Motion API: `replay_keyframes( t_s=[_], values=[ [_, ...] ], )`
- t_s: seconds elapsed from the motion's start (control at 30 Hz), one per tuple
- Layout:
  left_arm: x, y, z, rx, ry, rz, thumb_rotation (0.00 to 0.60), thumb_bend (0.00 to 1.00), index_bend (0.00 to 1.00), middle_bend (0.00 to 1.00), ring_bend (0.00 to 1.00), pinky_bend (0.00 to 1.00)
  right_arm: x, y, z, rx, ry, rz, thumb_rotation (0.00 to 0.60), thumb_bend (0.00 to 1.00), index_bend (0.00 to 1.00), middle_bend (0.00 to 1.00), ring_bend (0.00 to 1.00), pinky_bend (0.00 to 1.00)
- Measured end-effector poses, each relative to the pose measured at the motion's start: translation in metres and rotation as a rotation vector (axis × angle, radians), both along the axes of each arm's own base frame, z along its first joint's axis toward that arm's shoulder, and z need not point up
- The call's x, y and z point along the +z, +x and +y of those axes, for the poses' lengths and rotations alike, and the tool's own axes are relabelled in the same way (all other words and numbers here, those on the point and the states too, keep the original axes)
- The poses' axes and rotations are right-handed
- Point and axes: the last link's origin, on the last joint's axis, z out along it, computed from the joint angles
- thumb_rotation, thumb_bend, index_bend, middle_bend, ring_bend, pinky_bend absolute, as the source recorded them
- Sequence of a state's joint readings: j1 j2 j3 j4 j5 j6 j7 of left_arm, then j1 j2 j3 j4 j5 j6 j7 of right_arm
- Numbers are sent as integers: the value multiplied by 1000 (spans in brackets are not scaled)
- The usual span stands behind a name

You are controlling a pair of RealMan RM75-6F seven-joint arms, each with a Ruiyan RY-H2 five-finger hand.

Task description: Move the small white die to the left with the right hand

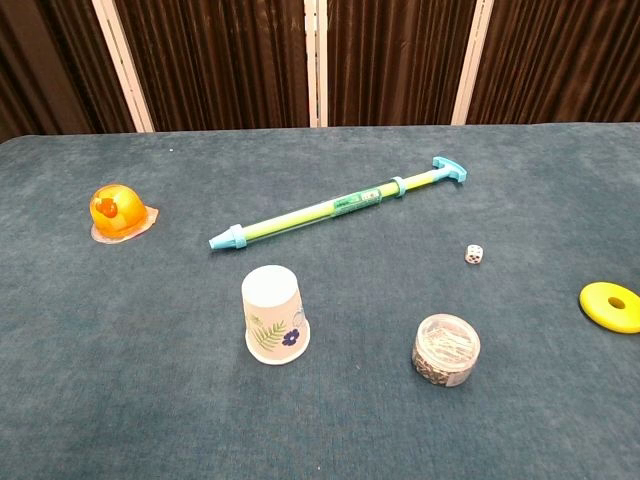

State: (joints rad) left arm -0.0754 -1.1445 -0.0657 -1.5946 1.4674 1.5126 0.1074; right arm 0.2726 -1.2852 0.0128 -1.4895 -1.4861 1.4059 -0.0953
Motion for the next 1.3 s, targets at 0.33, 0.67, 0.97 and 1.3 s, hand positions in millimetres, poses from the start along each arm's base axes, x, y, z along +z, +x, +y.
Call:
replay_keyframes(
  t_s=[0.33, 0.67, 0.97, 1.3],
  values=[
    [0, 0, 1, 2, 0, -2, 600, 60, 0, 0, 0, 0, -3, 10, -5, 8, 8, -29, 600, 134, 88, 0, 0, 0],
    [0, 1, 1, -5, 0, -4, 600, 60, 0, 0, 0, 0, -15, 57, -32, 69, 36, -79, 600, 161, 269, 0, 0, 0],
    [4, -2, 3, 3, 9, -17, 600, 60, 0, 0, 0, 0, -52, 84, -65, -51, 106, -109, 600, 135, 265, 0, 0, 0],
    [5, -3, 3, 3, 10, -22, 600, 60, 0, 0, 0, 0, -109, 101, -106, -202, 160, -72, 600, 134, 343, 25, 0, 0]
  ],
)
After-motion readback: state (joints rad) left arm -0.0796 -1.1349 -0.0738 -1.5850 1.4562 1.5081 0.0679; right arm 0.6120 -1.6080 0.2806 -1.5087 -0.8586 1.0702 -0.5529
